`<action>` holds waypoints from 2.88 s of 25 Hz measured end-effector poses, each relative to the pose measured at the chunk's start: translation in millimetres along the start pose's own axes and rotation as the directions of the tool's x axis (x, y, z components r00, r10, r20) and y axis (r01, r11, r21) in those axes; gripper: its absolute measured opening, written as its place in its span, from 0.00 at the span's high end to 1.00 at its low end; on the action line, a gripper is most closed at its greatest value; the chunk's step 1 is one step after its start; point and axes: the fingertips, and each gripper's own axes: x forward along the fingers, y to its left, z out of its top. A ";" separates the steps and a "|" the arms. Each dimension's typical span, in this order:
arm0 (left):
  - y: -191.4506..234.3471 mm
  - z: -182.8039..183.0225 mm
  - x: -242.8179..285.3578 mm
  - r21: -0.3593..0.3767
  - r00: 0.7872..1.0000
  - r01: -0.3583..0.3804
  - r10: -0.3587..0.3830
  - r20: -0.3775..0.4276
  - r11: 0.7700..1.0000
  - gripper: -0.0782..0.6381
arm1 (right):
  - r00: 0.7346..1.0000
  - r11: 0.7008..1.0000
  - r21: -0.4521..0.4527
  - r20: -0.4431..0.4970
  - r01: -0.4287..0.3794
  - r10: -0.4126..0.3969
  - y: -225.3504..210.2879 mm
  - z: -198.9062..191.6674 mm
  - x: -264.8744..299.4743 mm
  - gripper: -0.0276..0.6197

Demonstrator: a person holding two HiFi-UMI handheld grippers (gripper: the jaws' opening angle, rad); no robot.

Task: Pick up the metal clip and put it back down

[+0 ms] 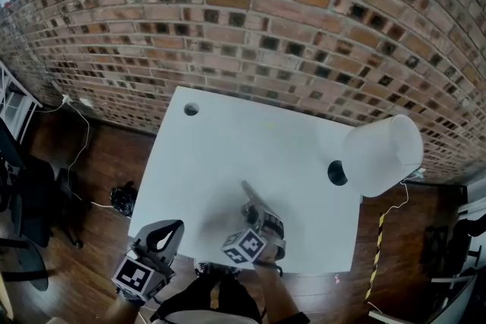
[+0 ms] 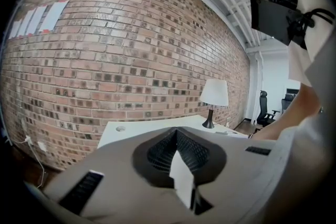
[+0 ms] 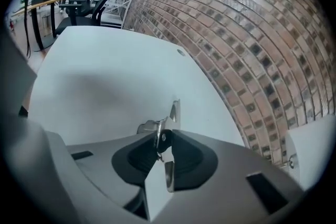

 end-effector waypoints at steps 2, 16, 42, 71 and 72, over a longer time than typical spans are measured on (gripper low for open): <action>-0.8 3.0 0.7 0.005 1.000 0.003 -0.003 0.005 1.000 0.88 | 1.000 0.999 0.034 0.020 -0.003 0.002 -4.3 1.9 -5.2 0.86; -24.4 28.5 11.4 0.053 0.997 0.051 -0.054 0.053 0.997 0.88 | 0.928 0.850 0.513 0.362 -0.117 -0.091 -93.1 27.1 -104.4 0.86; -71.1 102.6 0.0 0.097 0.949 0.126 -0.148 0.277 0.987 0.88 | 0.626 0.578 0.728 0.654 -0.369 -0.425 -176.2 3.9 -301.0 0.87; -41.9 73.6 -10.1 0.019 0.979 0.021 -0.025 0.200 1.000 0.88 | 0.863 0.930 0.363 0.486 -0.056 -0.137 -121.1 1.5 -187.7 0.86; -40.2 70.6 -11.5 0.013 0.982 0.015 -0.018 0.188 1.000 0.88 | 0.873 0.939 0.338 0.473 -0.060 -0.115 -113.9 1.8 -175.7 0.87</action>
